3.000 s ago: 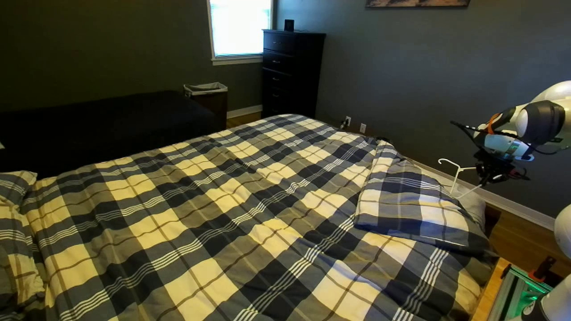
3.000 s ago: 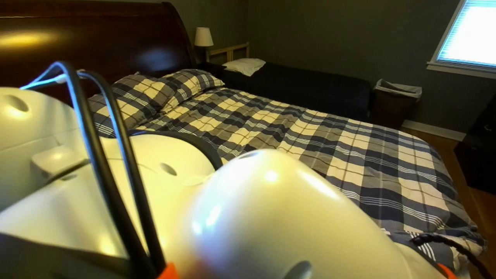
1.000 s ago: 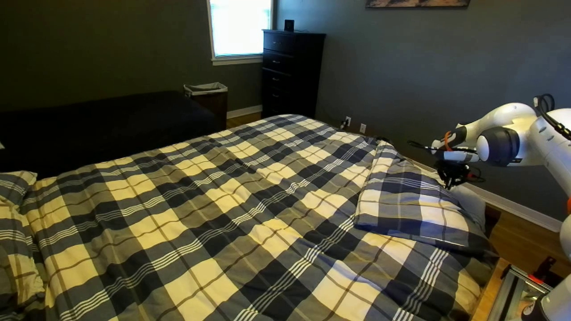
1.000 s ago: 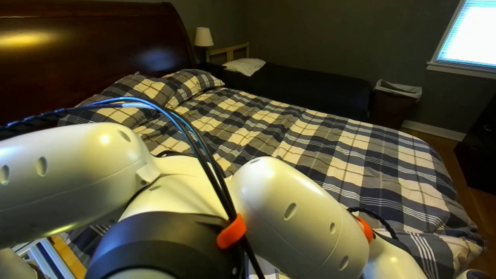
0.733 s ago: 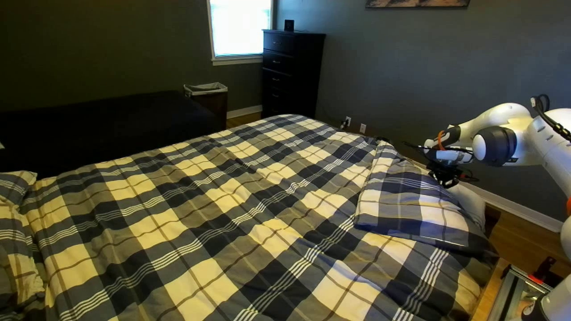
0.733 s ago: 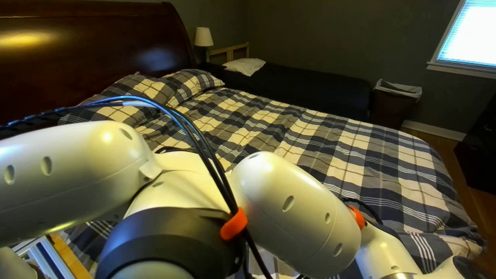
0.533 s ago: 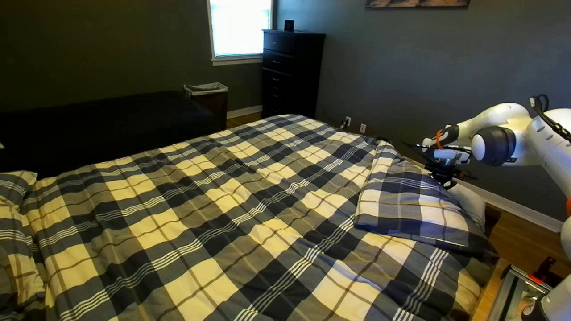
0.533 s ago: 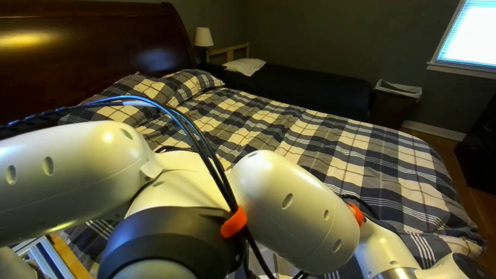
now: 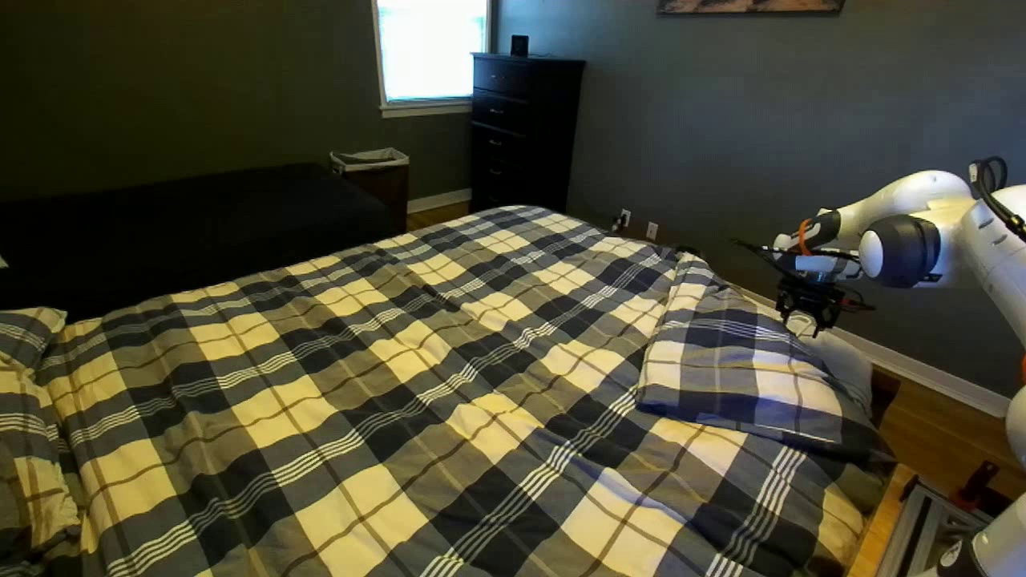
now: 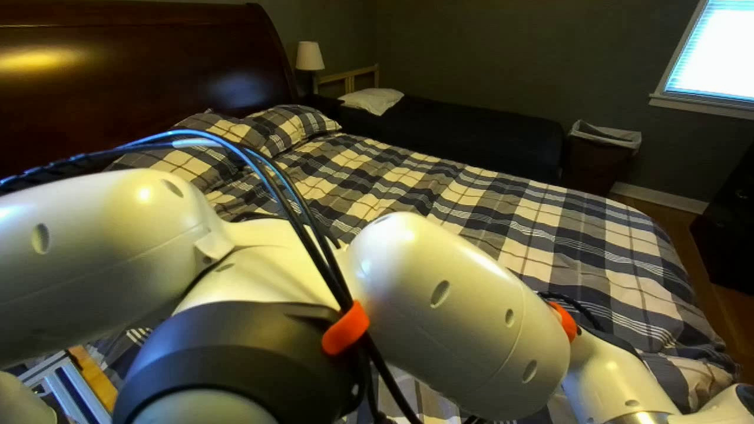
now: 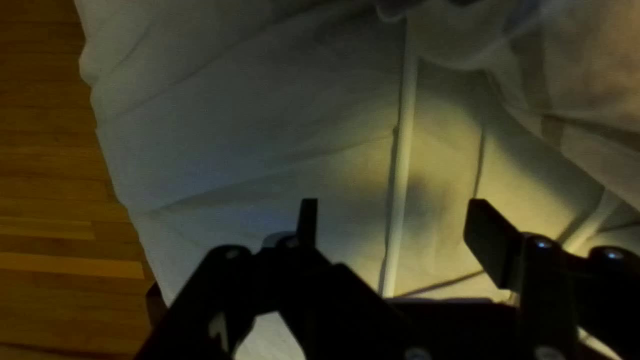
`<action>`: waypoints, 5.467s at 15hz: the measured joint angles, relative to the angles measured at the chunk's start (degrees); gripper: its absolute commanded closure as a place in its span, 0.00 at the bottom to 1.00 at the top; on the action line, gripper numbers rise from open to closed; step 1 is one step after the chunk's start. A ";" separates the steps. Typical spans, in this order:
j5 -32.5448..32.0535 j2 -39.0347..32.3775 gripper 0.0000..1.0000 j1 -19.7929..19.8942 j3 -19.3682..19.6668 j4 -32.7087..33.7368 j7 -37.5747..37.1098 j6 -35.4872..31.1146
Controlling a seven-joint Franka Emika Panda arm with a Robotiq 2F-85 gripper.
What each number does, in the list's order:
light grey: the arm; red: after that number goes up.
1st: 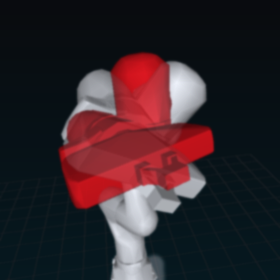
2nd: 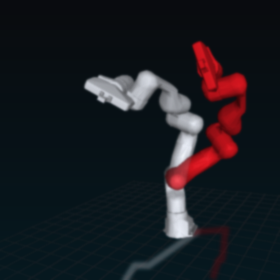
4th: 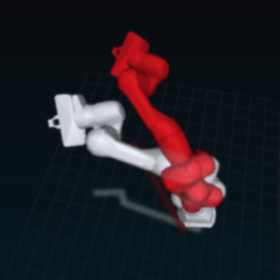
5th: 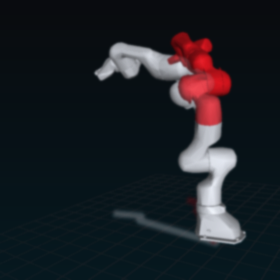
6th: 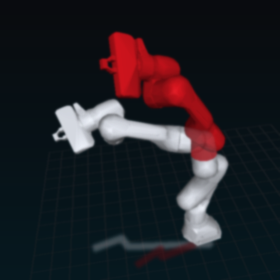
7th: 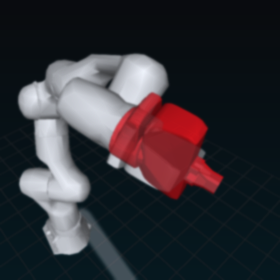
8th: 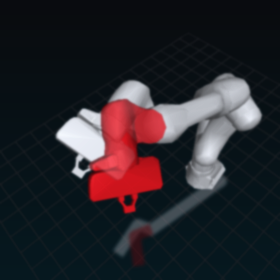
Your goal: Put the white hanger under the covers then pull the covers on the bottom left corner downwards.
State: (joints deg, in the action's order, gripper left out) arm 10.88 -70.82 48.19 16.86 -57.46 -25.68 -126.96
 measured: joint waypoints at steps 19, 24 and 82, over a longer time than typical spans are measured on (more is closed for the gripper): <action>4.55 30.50 0.00 -8.47 -8.43 -39.21 11.62 -1.99; 6.55 35.75 0.00 -15.23 -7.67 -48.54 11.27 -4.17; -14.48 31.33 0.98 -56.95 23.01 -71.78 -15.37 -24.23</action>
State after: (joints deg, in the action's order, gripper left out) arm -3.60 -39.49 -8.76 39.87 -129.24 -41.06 -151.18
